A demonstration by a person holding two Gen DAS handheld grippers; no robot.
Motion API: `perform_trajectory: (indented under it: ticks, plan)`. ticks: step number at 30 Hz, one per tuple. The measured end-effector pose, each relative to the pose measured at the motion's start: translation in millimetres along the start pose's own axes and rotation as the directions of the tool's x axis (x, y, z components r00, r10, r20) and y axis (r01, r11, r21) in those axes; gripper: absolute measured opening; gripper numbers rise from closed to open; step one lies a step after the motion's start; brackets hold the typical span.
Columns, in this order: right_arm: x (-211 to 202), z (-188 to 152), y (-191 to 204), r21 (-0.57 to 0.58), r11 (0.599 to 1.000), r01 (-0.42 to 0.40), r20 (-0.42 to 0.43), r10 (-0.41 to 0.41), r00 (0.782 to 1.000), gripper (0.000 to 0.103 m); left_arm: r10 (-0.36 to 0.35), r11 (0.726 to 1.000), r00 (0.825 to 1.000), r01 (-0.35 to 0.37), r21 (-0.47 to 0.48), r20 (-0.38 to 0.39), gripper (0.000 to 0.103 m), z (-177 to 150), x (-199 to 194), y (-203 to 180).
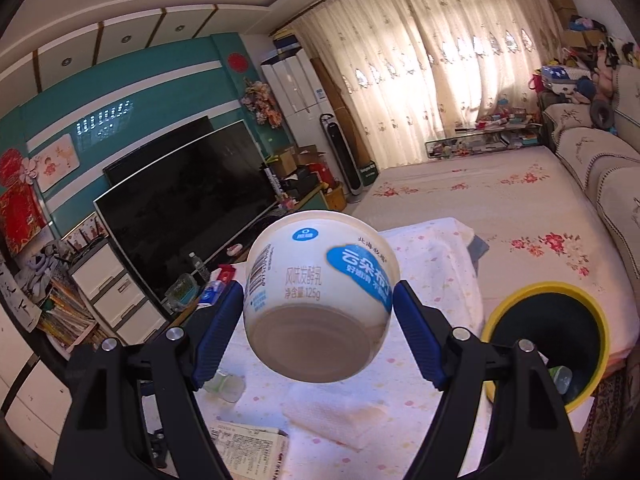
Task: Collect trash
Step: 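Lift the yogurt cup and carry it toward the bin with the right gripper, then open the right gripper over the bin while the left gripper approaches the white wipe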
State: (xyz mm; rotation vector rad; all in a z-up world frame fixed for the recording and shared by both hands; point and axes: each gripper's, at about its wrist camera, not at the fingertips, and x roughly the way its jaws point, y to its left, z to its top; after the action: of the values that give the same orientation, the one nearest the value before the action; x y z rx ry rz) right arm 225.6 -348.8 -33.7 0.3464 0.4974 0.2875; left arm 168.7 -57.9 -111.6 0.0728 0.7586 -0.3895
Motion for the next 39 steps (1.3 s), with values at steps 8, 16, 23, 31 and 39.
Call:
perform_trajectory:
  ticks: [8, 16, 23, 31, 39]
  plan:
    - [11.8, -22.3, -122.1, 0.152, 0.956, 0.252, -0.053, -0.247, 0.968, 0.073, -0.006, 1.000, 1.000, 0.007, 0.014, -0.010, 0.098, 9.8, 11.9, -15.9]
    - [44.5, -50.6, -204.5, 0.174, 0.889, 0.423, -0.137, -0.403, 0.905, 0.073, -0.018, 0.999, 0.999, 0.020, 0.040, -0.049, 0.098, 22.3, 37.0, -46.1]
    - [75.2, -56.1, -242.7, 0.182, 0.868, 0.461, -0.182, -0.431, 0.884, 0.080, -0.031, 0.995, 0.996, 0.039, 0.090, -0.089, 0.098, 32.8, 58.9, -78.0]
    - [59.3, -66.8, -242.5, 0.203, 0.859, 0.470, -0.152, -0.446, 0.882, 0.082, -0.049, 0.988, 0.990, 0.067, 0.136, -0.130, 0.098, 44.1, 81.0, -104.7]
    - [33.8, -81.3, -232.1, 0.213, 0.868, 0.449, -0.125, -0.431, 0.894, 0.084, -0.052, 0.984, 0.977, 0.085, 0.156, -0.205, 0.098, 50.1, 121.7, -124.6]
